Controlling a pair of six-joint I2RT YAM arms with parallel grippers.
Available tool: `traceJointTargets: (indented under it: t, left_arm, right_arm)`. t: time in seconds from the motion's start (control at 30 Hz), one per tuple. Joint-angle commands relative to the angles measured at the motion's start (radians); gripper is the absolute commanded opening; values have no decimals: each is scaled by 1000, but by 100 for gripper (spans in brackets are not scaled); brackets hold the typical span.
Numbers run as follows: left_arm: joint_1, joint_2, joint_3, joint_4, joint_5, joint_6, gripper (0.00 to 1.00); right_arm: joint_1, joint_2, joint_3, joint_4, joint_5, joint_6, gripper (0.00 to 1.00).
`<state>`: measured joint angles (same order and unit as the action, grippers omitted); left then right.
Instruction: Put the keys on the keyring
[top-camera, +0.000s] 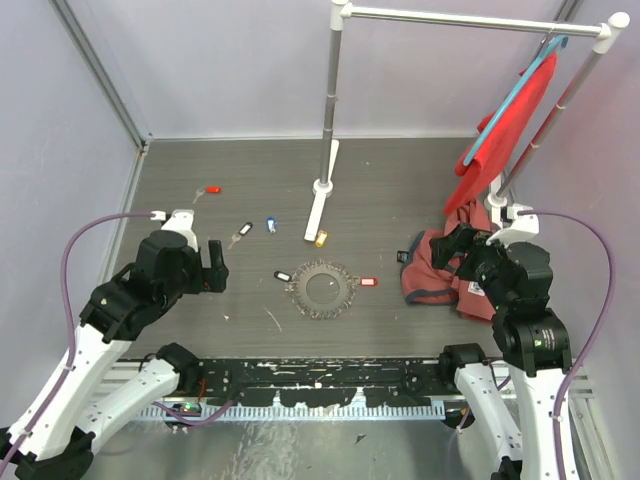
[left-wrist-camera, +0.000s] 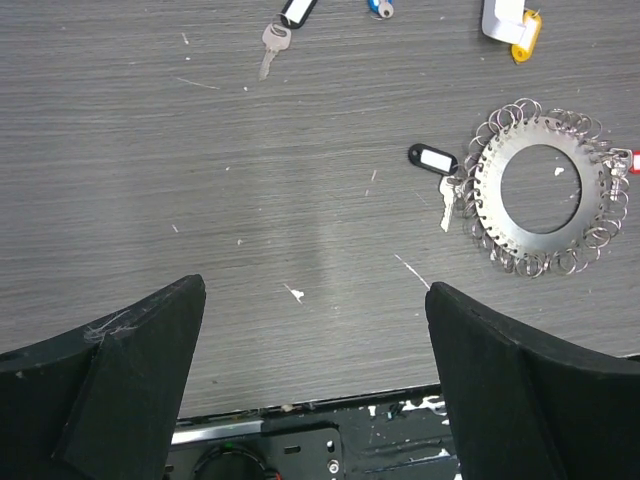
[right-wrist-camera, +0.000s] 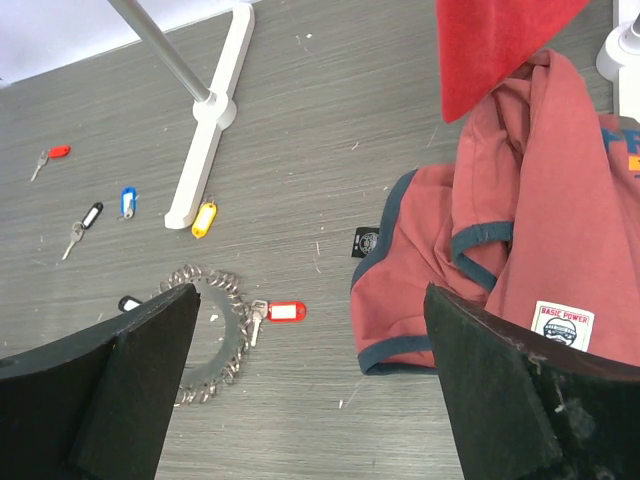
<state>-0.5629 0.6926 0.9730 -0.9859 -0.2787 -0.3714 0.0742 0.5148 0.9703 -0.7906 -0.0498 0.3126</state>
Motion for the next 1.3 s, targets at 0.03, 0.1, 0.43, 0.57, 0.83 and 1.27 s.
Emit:
traceJointTargets:
  t: [0.03,0.1,0.43,0.57,0.83,1.27]
  left_arm:
    - [3,14,-8,27,-42,-15,98]
    - [3,14,-11,24,-43,-19,98]
    - [3,63,-28,27,-54,-55,98]
    - [3,141,-35,44,50,-46,98]
    - [3,192,-53,82,112,1,98]
    - [3,167,-79,121,142,20,94]
  right_arm:
    - [-4,6,13,15,10,19,100]
    - [-5,14,17,5,14,36,100]
    - [-4,62,13,-32,-51,52,100]
    - [-3,87,-7,-17,-194,20,100]
    - [1,235,-56,-1,-227,-7,98]
    - [536,498,-86,150,165,149,90]
